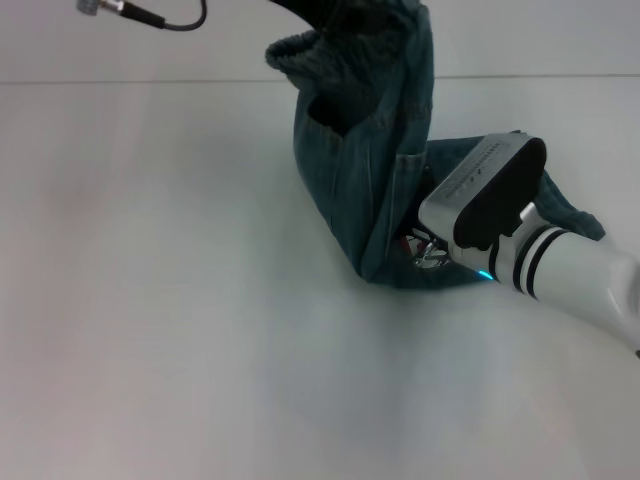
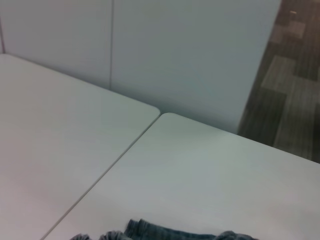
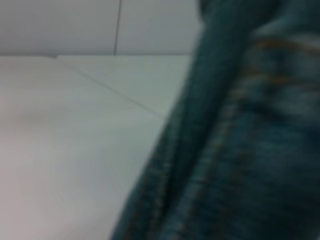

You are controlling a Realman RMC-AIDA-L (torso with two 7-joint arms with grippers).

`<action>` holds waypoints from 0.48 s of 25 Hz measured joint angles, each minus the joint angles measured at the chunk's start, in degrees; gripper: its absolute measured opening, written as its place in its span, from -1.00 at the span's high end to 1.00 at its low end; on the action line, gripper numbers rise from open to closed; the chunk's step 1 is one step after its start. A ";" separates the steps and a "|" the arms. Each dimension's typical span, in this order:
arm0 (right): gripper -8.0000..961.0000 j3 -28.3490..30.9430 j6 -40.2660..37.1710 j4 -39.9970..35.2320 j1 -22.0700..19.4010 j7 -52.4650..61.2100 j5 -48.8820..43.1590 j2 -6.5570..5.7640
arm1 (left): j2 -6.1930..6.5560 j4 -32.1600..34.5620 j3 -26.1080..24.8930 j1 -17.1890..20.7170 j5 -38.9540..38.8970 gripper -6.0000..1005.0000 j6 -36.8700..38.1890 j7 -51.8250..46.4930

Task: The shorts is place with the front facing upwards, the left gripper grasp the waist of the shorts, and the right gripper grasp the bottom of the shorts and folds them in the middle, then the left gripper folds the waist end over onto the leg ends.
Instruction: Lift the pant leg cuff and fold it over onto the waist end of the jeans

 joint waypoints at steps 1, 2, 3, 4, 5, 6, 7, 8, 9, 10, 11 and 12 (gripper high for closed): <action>0.98 0.15 0.60 0.26 0.27 0.03 -0.57 0.00 | -0.11 0.00 0.38 -0.49 0.00 0.90 -0.10 -0.02; 0.98 0.54 0.97 0.64 0.51 0.11 -1.43 0.00 | -0.16 -0.01 0.67 -0.74 0.00 0.90 -0.23 -0.04; 0.98 1.05 1.21 1.04 0.72 0.21 -2.62 0.00 | -0.18 -0.03 1.34 -1.10 0.03 0.90 -0.51 -0.07; 0.98 1.42 1.21 1.33 0.81 0.28 -3.42 0.00 | -0.20 -0.11 2.01 -1.41 0.05 0.90 -0.80 -0.09; 0.98 2.15 1.22 1.76 0.92 0.31 -4.61 0.00 | -0.25 -0.25 2.59 -1.67 0.10 0.90 -0.97 -0.10; 0.98 2.95 1.22 2.19 0.97 0.31 -5.69 0.00 | -0.32 -0.41 3.02 -1.86 0.13 0.90 -1.10 -0.12; 0.98 3.79 1.23 2.53 0.98 0.31 -6.84 0.00 | -0.45 -0.62 3.44 -2.07 0.21 0.90 -1.30 -0.14; 0.98 4.59 1.26 2.89 0.97 0.32 -8.05 0.00 | -0.69 -0.86 3.95 -2.24 0.30 0.90 -1.49 -0.17; 0.98 5.40 1.26 3.17 0.94 0.31 -9.14 0.00 | -0.81 -0.96 4.30 -2.29 0.30 0.90 -1.63 -0.18; 0.98 6.37 1.27 3.46 0.87 0.28 -10.56 0.00 | -0.98 -1.12 4.85 -2.32 0.28 0.90 -1.78 -0.19; 0.98 7.39 1.29 3.72 0.80 0.20 -11.91 0.00 | -1.11 -1.28 5.30 -2.32 0.24 0.90 -1.85 -0.27; 0.98 8.43 1.36 3.88 0.76 0.14 -13.19 0.00 | -1.15 -1.47 5.70 -2.32 0.17 0.90 -1.99 -0.40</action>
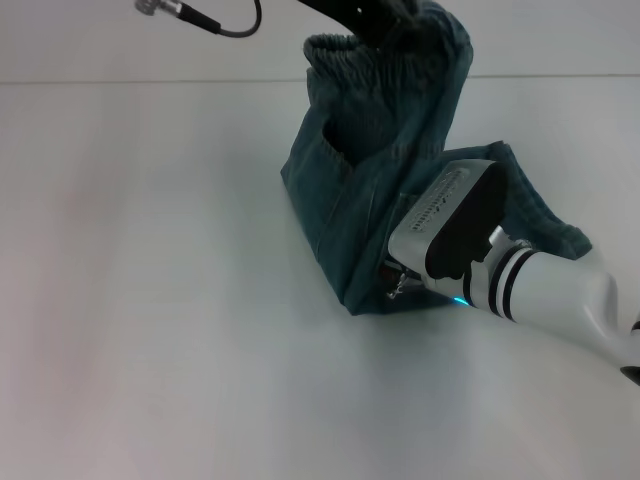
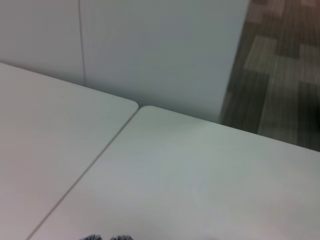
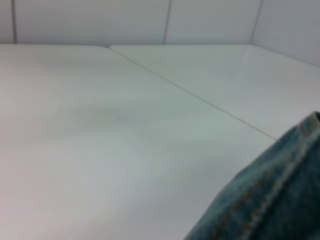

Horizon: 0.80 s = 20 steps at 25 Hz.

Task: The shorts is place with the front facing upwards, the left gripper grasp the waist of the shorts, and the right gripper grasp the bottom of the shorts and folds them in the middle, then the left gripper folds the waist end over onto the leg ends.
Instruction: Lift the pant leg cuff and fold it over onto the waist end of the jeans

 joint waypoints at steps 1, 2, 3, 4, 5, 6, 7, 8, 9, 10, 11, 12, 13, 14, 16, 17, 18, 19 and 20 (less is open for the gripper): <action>0.98 0.95 0.12 0.20 -0.02 -0.05 -1.06 0.00 | -0.02 -0.30 0.42 0.00 -0.09 0.89 -0.24 -0.15; 0.98 1.90 0.30 0.43 -0.02 -0.07 -2.17 0.00 | -0.06 -0.82 0.99 -0.01 -0.12 0.89 -0.57 -0.36; 0.98 2.65 0.58 0.63 -0.03 -0.10 -3.16 0.00 | -0.07 -1.37 1.56 -0.02 -0.13 0.89 -0.97 -0.60; 0.98 3.54 0.97 0.90 -0.03 -0.15 -4.21 0.00 | -0.10 -1.85 1.99 -0.02 -0.17 0.89 -1.36 -0.79; 0.98 4.24 1.43 1.04 -0.04 -0.18 -5.16 0.00 | -0.17 -2.34 2.52 -0.02 -0.31 0.89 -1.65 -1.02; 0.98 4.75 1.85 1.17 -0.04 -0.19 -5.84 0.00 | -0.23 -2.68 2.98 -0.02 -0.55 0.89 -1.93 -1.16; 0.98 5.33 2.24 1.28 -0.06 -0.20 -6.56 0.00 | -0.32 -3.13 3.74 0.04 -1.03 0.89 -2.33 -1.30; 0.98 5.77 2.49 1.32 -0.12 -0.20 -7.18 0.00 | -0.37 -3.36 4.33 0.16 -1.43 0.89 -2.60 -1.34; 0.98 6.15 2.56 1.38 -0.21 -0.20 -7.59 0.00 | -0.40 -3.58 5.04 0.34 -1.83 0.89 -3.05 -1.44; 0.98 6.43 2.58 1.41 -0.31 -0.20 -7.83 0.00 | -0.40 -3.71 5.55 0.50 -2.09 0.89 -3.44 -1.55; 0.98 6.67 2.58 1.45 -0.48 -0.19 -7.98 -0.02 | -0.40 -3.75 5.81 0.62 -2.21 0.89 -3.68 -1.64; 0.98 6.82 2.59 1.50 -0.65 -0.17 -8.04 -0.07 | -0.40 -3.81 6.06 0.75 -2.36 0.89 -4.01 -1.73; 0.98 6.93 2.57 1.61 -0.86 -0.12 -8.04 -0.14 | -0.40 -3.89 6.16 0.78 -2.41 0.89 -4.17 -1.75; 0.98 6.98 2.54 1.77 -1.04 -0.09 -8.05 -0.25 | -0.40 -4.01 6.33 0.79 -2.44 0.89 -4.25 -1.77; 0.98 7.02 2.52 2.11 -1.39 0.00 -8.07 -0.44 | -0.41 -4.27 6.86 0.80 -2.46 0.89 -4.33 -1.82; 0.98 7.04 2.52 2.21 -1.69 0.09 -8.08 -0.53 | -0.41 -4.34 7.09 0.80 -2.46 0.89 -4.44 -1.85; 0.98 7.09 2.51 2.28 -2.06 0.19 -8.09 -0.63 | -0.41 -4.37 7.27 0.80 -2.46 0.89 -4.67 -1.90; 0.98 7.22 2.19 2.30 -2.55 0.24 -8.09 -0.74 | -0.36 -4.42 7.31 0.81 -2.46 0.89 -4.91 -1.92; 0.98 7.40 1.71 2.31 -3.15 0.27 -8.08 -0.89 | -0.29 -4.44 7.32 0.83 -2.46 0.89 -5.05 -1.93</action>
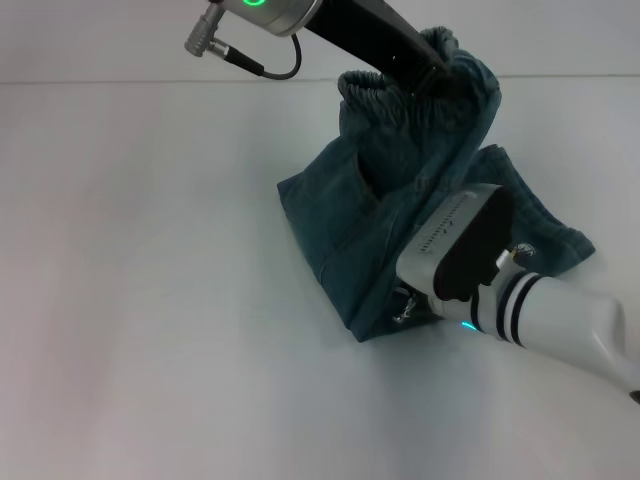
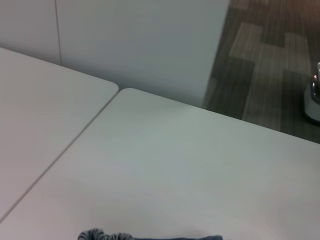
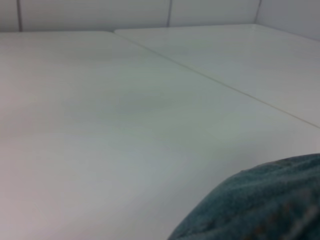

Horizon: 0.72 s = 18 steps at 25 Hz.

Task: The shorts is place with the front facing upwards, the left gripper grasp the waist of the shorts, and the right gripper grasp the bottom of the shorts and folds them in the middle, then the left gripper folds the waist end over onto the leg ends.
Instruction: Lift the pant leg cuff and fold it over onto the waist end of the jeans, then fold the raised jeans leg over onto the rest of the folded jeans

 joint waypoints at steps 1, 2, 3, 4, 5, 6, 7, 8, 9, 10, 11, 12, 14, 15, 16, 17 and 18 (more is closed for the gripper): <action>0.98 0.22 -0.58 0.01 -0.60 0.00 -0.01 -0.15 | 0.05 0.00 -0.03 0.04 0.00 0.89 -0.08 -0.01; 0.98 0.37 -0.99 -0.06 -1.05 0.01 -0.01 -0.24 | 0.10 0.00 -0.11 0.11 0.02 0.89 -0.13 -0.01; 0.98 0.56 -1.65 -0.22 -1.74 0.02 -0.02 -0.34 | 0.14 0.00 -0.19 0.17 0.07 0.89 -0.18 -0.02; 0.98 0.61 -2.33 -0.42 -2.33 0.02 -0.02 -0.41 | 0.16 0.00 -0.20 0.23 0.13 0.89 -0.29 -0.02; 0.98 0.60 -3.63 -0.74 -3.09 0.03 -0.02 -0.52 | 0.18 0.00 -0.15 0.35 0.25 0.89 -0.52 -0.02; 0.98 0.53 -4.64 -0.98 -3.76 0.03 -0.03 -0.61 | 0.19 0.00 -0.08 0.43 0.33 0.89 -0.68 -0.02; 0.98 0.40 -5.87 -1.27 -4.33 0.03 -0.03 -0.68 | 0.19 -0.02 0.04 0.58 0.38 0.89 -0.88 -0.01; 0.98 0.27 -7.42 -1.70 -5.11 0.04 -0.03 -0.79 | 0.19 -0.04 0.09 0.69 0.43 0.89 -0.99 0.00; 0.98 0.17 -8.64 -2.18 -5.82 0.09 -0.03 -0.84 | 0.20 -0.04 0.09 0.73 0.44 0.89 -1.01 0.02; 0.98 0.15 -9.80 -2.73 -6.49 0.14 -0.03 -0.86 | 0.20 -0.07 0.11 0.76 0.45 0.89 -1.02 0.04; 0.98 0.11 -10.85 -3.23 -7.13 0.22 -0.04 -0.88 | 0.20 -0.09 0.11 0.80 0.46 0.89 -1.03 0.08; 0.98 0.08 -11.83 -3.67 -7.63 0.40 -0.06 -0.90 | 0.20 -0.10 0.12 0.85 0.49 0.89 -1.04 0.12; 0.98 -0.04 -13.54 -4.62 -8.73 0.95 -0.10 -0.94 | 0.20 -0.07 0.14 0.98 0.54 0.89 -1.03 0.18; 0.98 -0.25 -14.24 -5.24 -9.29 1.33 -0.12 -0.95 | 0.20 0.00 0.15 1.04 0.55 0.89 -1.03 0.19; 0.98 -0.46 -14.67 -5.73 -9.71 1.63 -0.14 -0.95 | 0.20 0.04 0.15 1.09 0.55 0.89 -1.03 0.20; 0.98 -0.79 -14.94 -6.25 -10.18 1.96 -0.16 -0.95 | 0.20 0.07 0.15 1.18 0.56 0.89 -1.03 0.23; 0.98 -1.10 -15.11 -6.64 -10.74 2.20 -0.17 -0.95 | 0.20 0.07 0.15 1.23 0.57 0.89 -1.03 0.26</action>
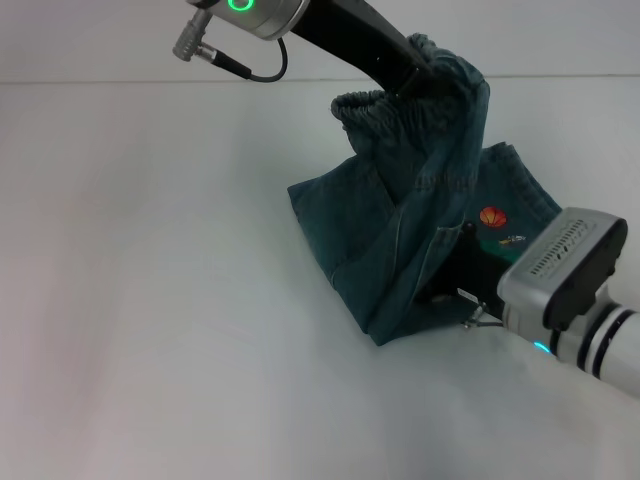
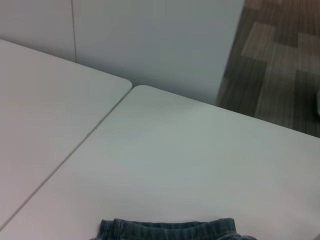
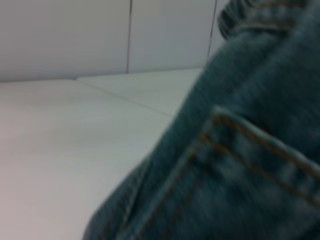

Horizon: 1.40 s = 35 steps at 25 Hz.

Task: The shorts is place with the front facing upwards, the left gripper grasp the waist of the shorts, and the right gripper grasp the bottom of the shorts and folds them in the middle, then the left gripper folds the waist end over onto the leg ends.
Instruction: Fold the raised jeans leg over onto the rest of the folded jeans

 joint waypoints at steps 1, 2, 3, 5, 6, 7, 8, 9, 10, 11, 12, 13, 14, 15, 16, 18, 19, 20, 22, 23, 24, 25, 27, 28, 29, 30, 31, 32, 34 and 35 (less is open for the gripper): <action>0.98 -0.26 -0.24 -0.33 -0.58 0.14 -0.02 -0.02 | 0.00 0.00 0.00 0.04 0.00 0.89 -0.02 0.03; 0.98 -0.50 -0.79 -0.75 -1.29 0.16 -0.02 -0.08 | 0.00 -0.03 0.00 0.04 0.01 0.89 -0.10 0.07; 0.98 -0.79 -1.72 -1.33 -2.15 0.16 -0.03 -0.08 | -0.02 -0.08 0.01 0.05 0.03 0.89 -0.22 0.10; 0.98 -1.47 -4.52 -3.02 -4.42 0.35 -0.03 -0.08 | -0.05 -0.12 0.21 0.06 0.03 0.89 -0.48 0.12; 0.98 -1.82 -6.34 -3.90 -5.56 0.61 -0.03 -0.08 | -0.08 -0.15 0.49 0.06 0.01 0.89 -0.77 0.08; 0.98 -2.25 -8.58 -5.02 -7.08 1.30 -0.02 -0.08 | -0.10 -0.16 0.77 0.06 -0.05 0.89 -1.05 0.01; 0.98 -2.82 -11.33 -6.32 -8.73 2.28 -0.02 -0.08 | -0.14 -0.20 1.14 0.07 -0.14 0.90 -1.38 -0.08; 0.98 -3.42 -13.80 -7.72 -10.46 3.31 -0.04 -0.10 | -0.19 -0.25 1.74 0.10 -0.24 0.90 -1.84 -0.21; 0.98 -4.08 -16.75 -9.32 -12.23 4.50 -0.02 -0.11 | -0.26 -0.28 2.27 0.12 -0.28 0.90 -2.08 -0.24; 0.98 -4.65 -19.28 -10.74 -13.80 5.59 -0.05 -0.10 | -0.33 -0.38 3.04 0.14 -0.32 0.90 -2.59 -0.30; 0.98 -5.13 -21.38 -12.14 -15.18 6.51 -0.03 -0.11 | -0.42 -0.54 3.73 0.14 -0.42 0.90 -3.08 -0.39; 0.98 -5.60 -23.56 -13.51 -16.66 7.70 -0.04 -0.10 | -0.47 -0.80 4.51 0.14 -0.64 0.90 -3.71 -0.53; 0.98 -5.96 -25.37 -14.97 -18.03 8.80 -0.03 -0.10 | -0.53 -1.10 5.29 0.15 -0.89 0.90 -4.25 -0.69; 0.98 -6.09 -26.60 -16.10 -19.02 9.88 -0.03 -0.10 | -0.56 -1.67 6.41 0.15 -1.50 0.90 -5.15 -0.88; 0.98 -6.10 -27.64 -17.07 -19.93 10.96 -0.03 -0.10 | -0.56 -2.09 7.25 0.15 -2.00 0.90 -5.75 -1.02; 0.98 -6.07 -28.88 -18.30 -21.26 12.36 -0.03 -0.09 | -0.56 -3.45 9.76 0.11 -3.75 0.90 -7.68 -1.44; 0.98 -6.08 -29.27 -18.55 -21.64 12.60 -0.02 -0.11 | -0.55 -4.03 10.95 0.08 -4.43 0.90 -8.57 -1.58; 0.98 -6.16 -29.71 -18.69 -21.89 12.72 -0.02 -0.11 | -0.55 -4.42 11.86 0.03 -4.96 0.90 -9.26 -1.65; 0.98 -6.72 -30.53 -18.75 -22.17 12.78 -0.29 -0.16 | -0.56 -4.98 13.96 0.01 -6.27 0.90 -10.64 -1.67; 0.98 -7.04 -30.87 -18.77 -22.20 12.85 -0.65 -0.17 | -0.59 -5.15 15.05 0.02 -7.12 0.90 -11.45 -1.68; 0.98 -7.36 -31.14 -18.79 -22.17 12.95 -1.11 -0.18 | -0.59 -5.39 16.38 0.10 -8.22 0.90 -12.48 -1.68; 0.98 -7.61 -31.42 -18.82 -22.09 13.03 -1.49 -0.18 | -0.61 -5.93 18.51 0.14 -9.94 0.90 -14.44 -1.68; 0.98 -7.85 -32.17 -18.88 -21.84 13.22 -2.40 -0.19 | -0.62 -6.24 19.51 0.13 -10.74 0.90 -15.55 -1.68; 0.98 -7.89 -32.61 -18.89 -21.71 13.31 -2.95 -0.19 | -0.63 -6.59 20.58 0.11 -11.43 0.90 -16.67 -1.68; 0.98 -7.90 -32.99 -18.89 -21.55 13.47 -3.49 -0.19 | -0.65 -6.92 21.37 0.09 -11.99 0.90 -17.73 -1.68; 0.98 -7.92 -33.42 -18.91 -21.36 13.66 -4.05 -0.19 | -0.67 -7.35 22.50 0.05 -12.75 0.90 -19.10 -1.68; 0.98 -7.96 -33.75 -18.91 -21.21 13.84 -4.55 -0.18 | -0.71 -7.91 23.88 0.05 -13.73 0.90 -20.73 -1.65; 0.98 -8.00 -34.01 -18.93 -21.10 13.99 -4.97 -0.16 | -0.71 -8.31 25.26 0.06 -14.46 0.90 -22.17 -1.59; 0.98 -8.17 -34.36 -18.99 -20.90 14.22 -5.93 -0.13 | -0.71 -8.93 27.36 0.13 -15.27 0.90 -24.69 -1.49; 0.98 -8.30 -34.42 -19.04 -20.81 14.38 -6.20 -0.11 | -0.71 -9.28 28.25 0.17 -15.48 0.90 -25.97 -1.49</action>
